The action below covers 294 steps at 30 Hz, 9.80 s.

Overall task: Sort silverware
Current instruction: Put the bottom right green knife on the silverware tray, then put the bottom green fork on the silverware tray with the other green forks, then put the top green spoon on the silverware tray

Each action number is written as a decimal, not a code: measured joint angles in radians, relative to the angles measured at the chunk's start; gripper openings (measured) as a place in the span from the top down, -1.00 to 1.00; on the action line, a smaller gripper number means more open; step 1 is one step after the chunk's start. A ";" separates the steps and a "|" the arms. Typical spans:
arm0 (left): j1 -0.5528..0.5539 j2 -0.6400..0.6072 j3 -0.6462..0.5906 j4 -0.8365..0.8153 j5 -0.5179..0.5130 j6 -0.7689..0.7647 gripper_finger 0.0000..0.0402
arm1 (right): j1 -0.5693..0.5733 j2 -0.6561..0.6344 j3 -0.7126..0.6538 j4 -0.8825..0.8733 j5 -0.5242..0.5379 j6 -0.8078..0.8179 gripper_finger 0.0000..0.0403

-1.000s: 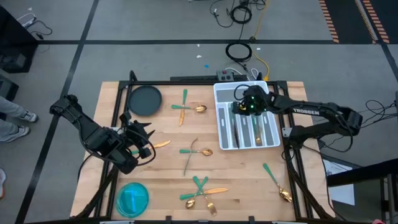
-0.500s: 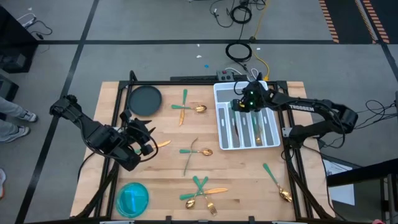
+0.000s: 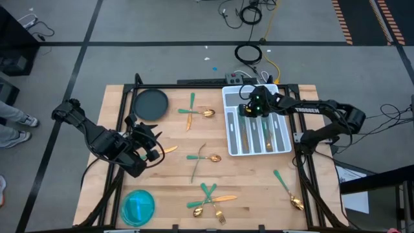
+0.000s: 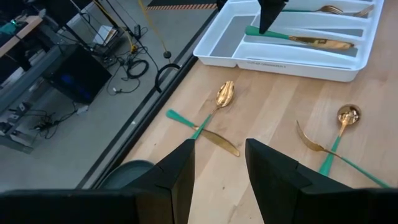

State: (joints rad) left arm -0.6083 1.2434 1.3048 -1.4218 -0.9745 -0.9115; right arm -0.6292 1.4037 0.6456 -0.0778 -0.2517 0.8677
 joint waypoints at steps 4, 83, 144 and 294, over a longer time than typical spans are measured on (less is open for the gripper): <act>0.000 0.000 0.000 -0.002 0.000 0.000 0.25 | 0.000 0.001 0.000 -0.004 0.014 0.004 1.00; -0.161 -0.092 0.004 0.280 0.205 0.299 0.25 | 1.109 0.650 0.904 -0.517 0.203 0.234 -0.18; -0.197 -0.125 0.004 0.201 0.153 0.375 0.25 | 1.200 0.805 1.042 -0.571 0.279 0.563 0.99; 0.537 -0.010 0.003 0.571 0.229 0.684 0.25 | 0.722 -0.807 0.375 -0.486 1.060 -0.330 -0.10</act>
State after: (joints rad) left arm -0.0715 1.2339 1.3083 -0.8513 -0.7460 -0.2271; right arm 0.0929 0.5971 1.0202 -0.5639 0.8083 0.5378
